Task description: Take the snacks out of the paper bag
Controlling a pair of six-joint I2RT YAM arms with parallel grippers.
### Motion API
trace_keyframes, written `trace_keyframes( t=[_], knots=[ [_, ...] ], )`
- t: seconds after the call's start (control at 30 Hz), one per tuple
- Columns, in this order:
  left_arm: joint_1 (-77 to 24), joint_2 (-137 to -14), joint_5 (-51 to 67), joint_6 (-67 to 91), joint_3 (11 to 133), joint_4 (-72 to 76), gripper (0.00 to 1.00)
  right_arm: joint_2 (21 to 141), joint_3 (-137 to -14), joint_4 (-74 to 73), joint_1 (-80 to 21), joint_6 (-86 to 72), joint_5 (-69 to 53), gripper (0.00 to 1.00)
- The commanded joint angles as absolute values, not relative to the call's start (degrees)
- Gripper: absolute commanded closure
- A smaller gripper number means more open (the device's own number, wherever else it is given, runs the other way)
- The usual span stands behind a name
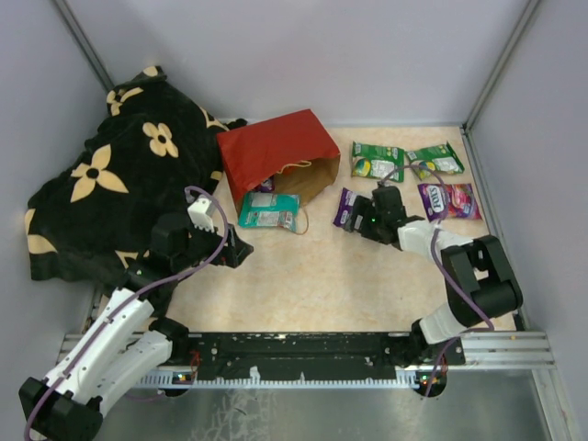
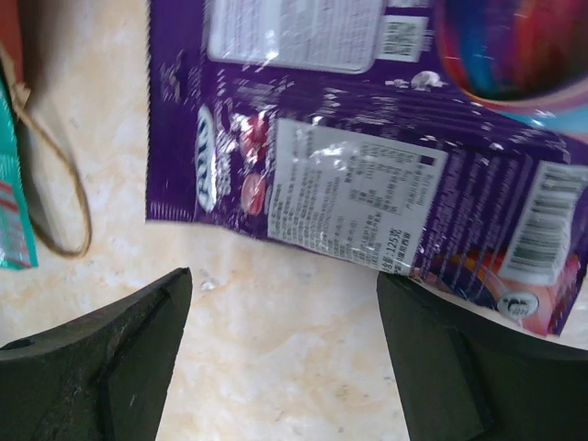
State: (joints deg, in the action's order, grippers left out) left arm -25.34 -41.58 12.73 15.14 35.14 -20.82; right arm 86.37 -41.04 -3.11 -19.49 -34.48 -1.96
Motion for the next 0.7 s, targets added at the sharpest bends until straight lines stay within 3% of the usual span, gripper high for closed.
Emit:
trace_keyframes(
  t=[0.0, 0.17, 0.4, 0.57, 0.67],
  knots=[
    [-25.1, -41.7, 13.7, 14.6, 35.4, -20.9, 0.0, 87.1, -41.9, -6.6, -14.8, -31.7, -2.7, 0.17],
    [-25.2, -41.7, 13.3, 14.6, 35.4, -21.0, 0.0, 87.4, -45.8, -7.0, -14.2, -30.3, 1.3, 0.19],
    [-25.2, -42.1, 12.6, 14.6, 35.4, -21.1, 0.0, 82.3, -50.1, -13.0, -30.3, -25.9, 32.5, 0.06],
    [-25.2, -42.7, 13.0, 14.5, 35.4, -21.2, 0.01, 85.2, -54.1, -15.0, -31.1, -23.4, 35.8, 0.01],
    [-25.1, -43.0, 13.3, 14.5, 35.5, -21.2, 0.01, 89.1, -58.3, -16.9, -28.7, -22.1, 31.9, 0.01]
  ],
)
